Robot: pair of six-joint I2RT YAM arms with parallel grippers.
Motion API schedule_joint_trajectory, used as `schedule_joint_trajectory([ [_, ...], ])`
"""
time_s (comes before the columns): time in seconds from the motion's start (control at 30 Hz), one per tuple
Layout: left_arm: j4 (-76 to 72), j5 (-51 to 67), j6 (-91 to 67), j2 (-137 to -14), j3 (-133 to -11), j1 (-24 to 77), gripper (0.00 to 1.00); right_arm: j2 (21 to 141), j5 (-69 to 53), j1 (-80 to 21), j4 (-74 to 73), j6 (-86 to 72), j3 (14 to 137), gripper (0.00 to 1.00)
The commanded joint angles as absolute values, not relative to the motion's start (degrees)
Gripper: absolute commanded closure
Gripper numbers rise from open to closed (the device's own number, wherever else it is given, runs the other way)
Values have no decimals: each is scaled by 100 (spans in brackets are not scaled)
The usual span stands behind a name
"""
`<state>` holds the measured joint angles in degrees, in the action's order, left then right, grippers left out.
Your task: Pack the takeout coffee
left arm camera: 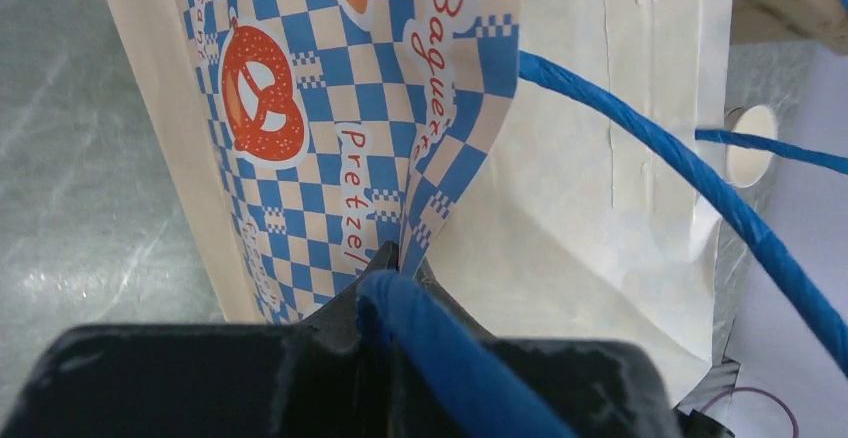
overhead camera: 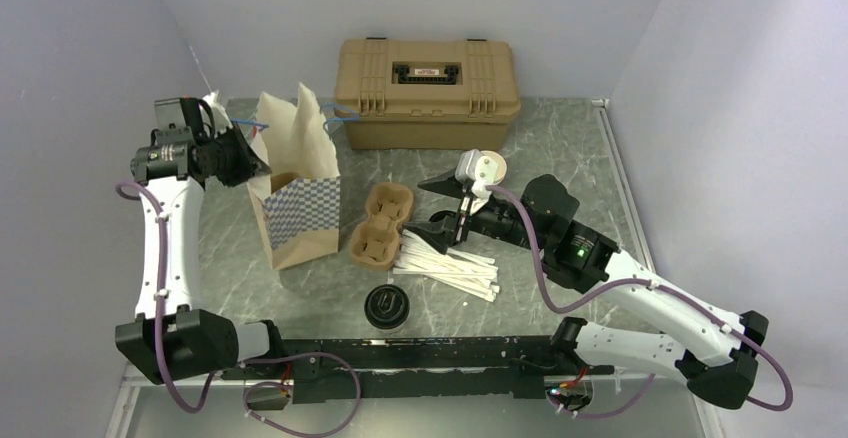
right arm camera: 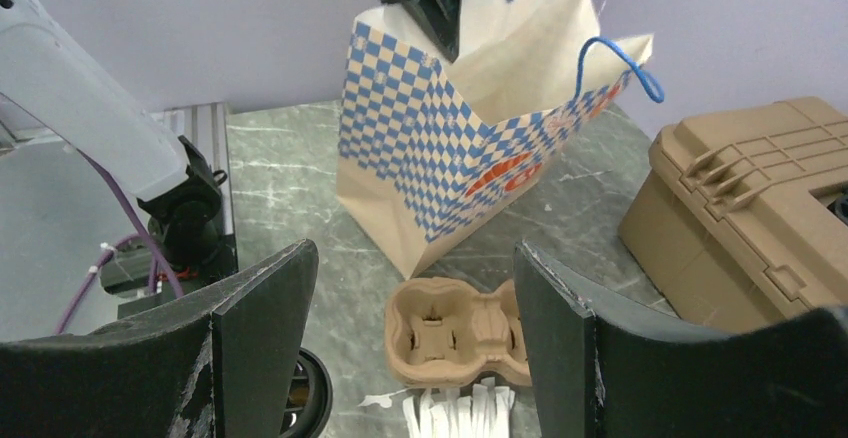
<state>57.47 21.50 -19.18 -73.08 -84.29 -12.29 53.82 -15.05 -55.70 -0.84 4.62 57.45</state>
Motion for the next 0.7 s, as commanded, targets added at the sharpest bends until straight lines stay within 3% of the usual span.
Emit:
schedule_joint_trajectory([
  [0.0, 5545, 2369, -1895, -7338, -7699, -1230, 100, 5424, -1494, -5572, 26, 365, 5905, 25],
  [0.67, 5040, 2767, -1464, -6893, -7917, -1230, 100, 5756, -1267, -5572, -535, 361, 6287, 25],
])
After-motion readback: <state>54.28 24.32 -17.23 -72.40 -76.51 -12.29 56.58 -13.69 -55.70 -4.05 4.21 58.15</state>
